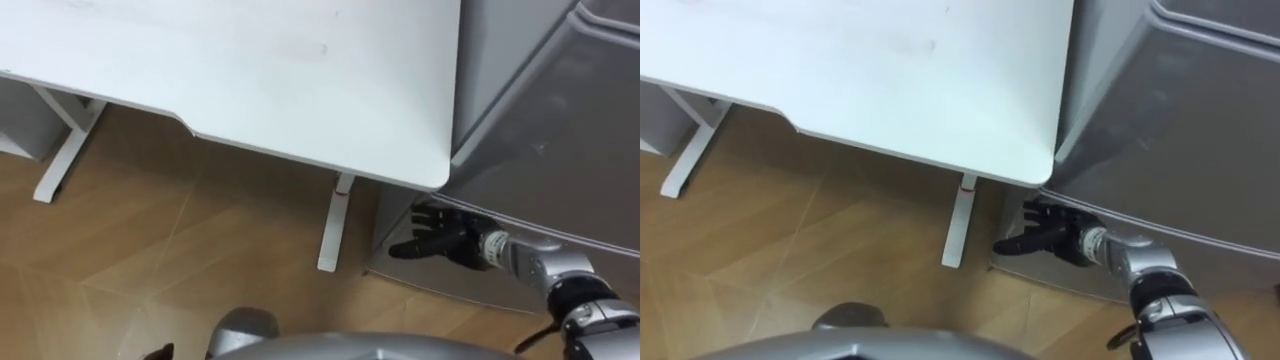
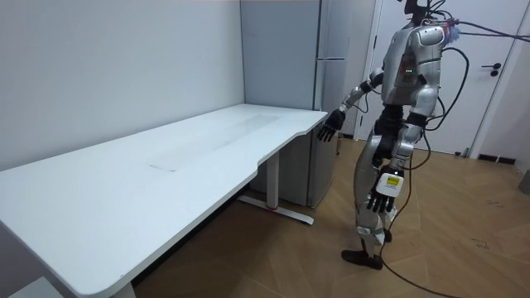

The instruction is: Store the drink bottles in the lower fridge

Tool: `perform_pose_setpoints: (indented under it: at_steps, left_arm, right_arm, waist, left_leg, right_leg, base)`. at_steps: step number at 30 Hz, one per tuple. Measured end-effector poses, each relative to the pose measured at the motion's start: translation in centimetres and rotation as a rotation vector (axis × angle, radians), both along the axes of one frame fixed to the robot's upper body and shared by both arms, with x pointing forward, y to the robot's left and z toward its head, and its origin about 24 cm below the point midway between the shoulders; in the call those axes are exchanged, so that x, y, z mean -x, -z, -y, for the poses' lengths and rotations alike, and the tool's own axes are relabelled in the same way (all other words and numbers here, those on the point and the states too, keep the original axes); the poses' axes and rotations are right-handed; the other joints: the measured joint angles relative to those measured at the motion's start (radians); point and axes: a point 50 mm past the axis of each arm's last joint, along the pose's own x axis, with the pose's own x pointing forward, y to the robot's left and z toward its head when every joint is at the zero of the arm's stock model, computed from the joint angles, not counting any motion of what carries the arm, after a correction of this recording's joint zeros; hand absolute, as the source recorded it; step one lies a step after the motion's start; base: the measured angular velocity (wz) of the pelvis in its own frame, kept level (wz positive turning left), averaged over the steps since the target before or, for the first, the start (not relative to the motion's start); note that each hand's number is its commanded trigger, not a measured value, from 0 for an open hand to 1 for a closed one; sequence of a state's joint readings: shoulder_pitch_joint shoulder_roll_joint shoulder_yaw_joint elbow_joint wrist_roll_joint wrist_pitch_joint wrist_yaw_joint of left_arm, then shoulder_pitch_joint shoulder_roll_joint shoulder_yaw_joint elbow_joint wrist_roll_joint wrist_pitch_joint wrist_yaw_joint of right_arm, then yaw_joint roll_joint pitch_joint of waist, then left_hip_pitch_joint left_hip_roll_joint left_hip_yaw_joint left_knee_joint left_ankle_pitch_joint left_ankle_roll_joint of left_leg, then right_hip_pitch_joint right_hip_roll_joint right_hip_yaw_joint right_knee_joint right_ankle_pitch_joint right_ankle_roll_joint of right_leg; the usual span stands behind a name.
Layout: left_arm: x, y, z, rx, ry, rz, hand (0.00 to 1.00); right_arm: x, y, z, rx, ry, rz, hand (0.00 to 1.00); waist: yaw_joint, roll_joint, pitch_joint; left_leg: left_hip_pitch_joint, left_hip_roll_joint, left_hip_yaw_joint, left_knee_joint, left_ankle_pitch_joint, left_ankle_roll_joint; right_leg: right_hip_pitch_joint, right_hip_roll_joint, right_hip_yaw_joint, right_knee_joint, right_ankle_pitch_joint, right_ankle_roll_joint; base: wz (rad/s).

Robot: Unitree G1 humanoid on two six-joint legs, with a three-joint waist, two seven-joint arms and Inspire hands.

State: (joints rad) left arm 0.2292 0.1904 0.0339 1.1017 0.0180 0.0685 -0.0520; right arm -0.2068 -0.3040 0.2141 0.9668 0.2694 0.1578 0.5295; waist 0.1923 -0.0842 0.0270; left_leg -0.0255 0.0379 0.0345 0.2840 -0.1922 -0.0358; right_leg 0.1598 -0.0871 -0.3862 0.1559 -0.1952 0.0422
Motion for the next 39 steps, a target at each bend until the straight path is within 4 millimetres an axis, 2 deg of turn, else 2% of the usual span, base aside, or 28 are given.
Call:
perform_pose_setpoints:
  at_steps: [1,5,6,9,11,12,13,16,20,21,24,25,31,35,39]
  left_arm:
    - [-0.2,-0.1,-0.2,-0.006,0.007,0.001,0.0]
    - [-0.4,-0.1,-0.2,-0.011,0.024,-0.002,0.0]
    - [-0.2,-0.1,-0.3,-0.013,0.026,-0.01,0.0]
    - [0.2,-0.1,-0.4,-0.019,0.03,-0.025,0.0]
    - [0.1,-0.1,-0.4,-0.023,0.052,-0.025,0.0]
    - [0.1,-0.1,-0.3,-0.021,0.058,-0.028,0.0]
    - [0.2,0.0,-0.1,-0.018,0.057,-0.031,0.0]
    - [0.0,0.1,0.0,-0.016,0.055,-0.035,0.0]
    - [-0.4,0.0,-0.1,-0.027,0.086,-0.032,0.0]
    - [-0.3,0.0,-0.1,-0.029,0.084,-0.035,0.0]
    - [0.6,0.1,-0.1,-0.026,0.048,-0.047,0.0]
    - [0.7,0.1,0.0,-0.025,0.045,-0.049,0.0]
    - [1.6,0.0,-0.3,-0.038,0.01,-0.064,0.0]
    - [1.6,0.0,-0.3,-0.039,-0.013,-0.058,0.0]
    - [1.2,0.1,-0.1,-0.035,-0.01,-0.05,0.0]
  right_arm:
    - [0.3,0.2,-0.2,-0.013,-0.01,-0.006,0.0]
    - [2.0,1.1,-0.1,-0.01,-0.014,-0.029,0.0]
    - [3.0,1.7,0.2,0.011,-0.016,-0.061,0.0]
    - [7.3,3.6,1.2,0.075,-0.006,-0.198,0.0]
    - [9.8,4.3,1.6,0.115,-0.018,-0.268,0.0]
    - [11.4,4.7,1.8,0.127,0.002,-0.317,0.0]
    - [12.6,5.1,2.0,0.132,0.029,-0.358,0.0]
    - [14.3,5.4,2.1,0.112,0.163,-0.367,0.0]
    - [15.6,5.7,2.0,0.096,0.272,-0.379,0.0]
    - [16.1,5.9,1.8,0.088,0.307,-0.39,0.0]
    - [17.2,6.0,1.8,0.072,0.398,-0.41,0.0]
    - [17.3,6.1,1.8,0.067,0.416,-0.413,0.0]
    - [19.2,6.2,2.4,0.065,0.612,-0.464,0.0]
    - [20.0,6.2,2.7,0.08,0.68,-0.483,0.0]
    - [20.1,6.2,2.9,0.101,0.717,-0.487,0.0]
  waist:
    - [-0.002,-0.006,-0.0059]
    - [-0.004,-0.005,-0.0099]
    - [-0.02,-0.003,-0.0106]
    - [-0.026,0.0,-0.0179]
    - [-0.032,0.003,-0.0187]
    - [-0.044,0.011,-0.0153]
    - [-0.051,0.016,-0.0177]
    - [-0.078,0.024,-0.0185]
    - [-0.094,0.022,-0.0222]
    - [-0.106,0.021,-0.0221]
    - [-0.113,0.026,-0.0241]
    - [-0.116,0.024,-0.0226]
    - [-0.159,0.037,-0.0275]
    - [-0.174,0.049,-0.0309]
    - [-0.185,0.06,-0.0276]
  left_leg:
    - [0.0,-0.003,-0.01,0.005,0.0,0.0]
    - [-0.003,-0.009,-0.032,0.004,0.0,0.0]
    - [-0.003,-0.013,-0.045,0.001,0.0,0.0]
    - [0.0,-0.016,-0.049,0.0,-0.001,0.0]
    - [-0.006,-0.014,-0.047,0.002,-0.001,0.0]
    - [-0.009,-0.014,-0.046,0.006,-0.001,0.001]
    - [-0.015,-0.014,-0.043,0.006,-0.002,0.002]
    - [-0.014,-0.014,-0.039,0.007,-0.002,0.002]
    - [-0.012,-0.015,-0.03,0.013,-0.003,0.005]
    - [-0.007,-0.014,-0.026,0.013,-0.004,0.005]
    - [0.017,-0.012,-0.003,-0.001,-0.006,0.008]
    - [0.018,-0.012,-0.001,-0.004,-0.006,0.008]
    - [0.018,-0.014,0.011,-0.015,-0.006,0.008]
    - [0.022,-0.014,0.019,-0.026,-0.006,0.007]
    - [0.043,-0.013,0.033,-0.042,-0.006,0.007]
  right_leg:
    - [0.002,0.001,-0.005,-0.004,0.0,0.0]
    - [0.004,0.001,-0.007,-0.004,-0.001,0.002]
    - [0.011,0.0,-0.01,-0.004,-0.001,0.003]
    - [0.017,-0.001,-0.006,-0.004,-0.004,0.007]
    - [0.016,-0.001,-0.002,-0.004,-0.004,0.007]
    - [0.015,-0.001,-0.001,-0.003,-0.004,0.007]
    - [0.014,-0.001,0.001,-0.003,-0.004,0.007]
    - [0.013,0.0,0.018,-0.005,-0.004,0.007]
    - [0.007,-0.001,0.037,-0.007,-0.01,0.007]
    - [0.009,-0.001,0.041,-0.006,-0.01,0.007]
    - [0.014,-0.002,0.069,-0.007,-0.01,0.007]
    - [0.013,-0.002,0.074,-0.007,-0.01,0.008]
    - [0.005,-0.003,0.085,-0.017,-0.01,0.009]
    - [-0.001,-0.003,0.102,-0.019,-0.011,0.009]
    - [0.003,-0.002,0.133,-0.014,-0.011,0.009]
  base:
    - [0.25]
    - [0.22]
    - [0.28]
    - [0.11]
    - [-0.04]
    - [-0.05]
    - [-0.05]
    - [-0.08]
    - [-0.06]
    - [-0.08]
    - [-0.22]
    - [-0.17]
    - [-0.03]
    - [-0.04]
    - [-0.12]
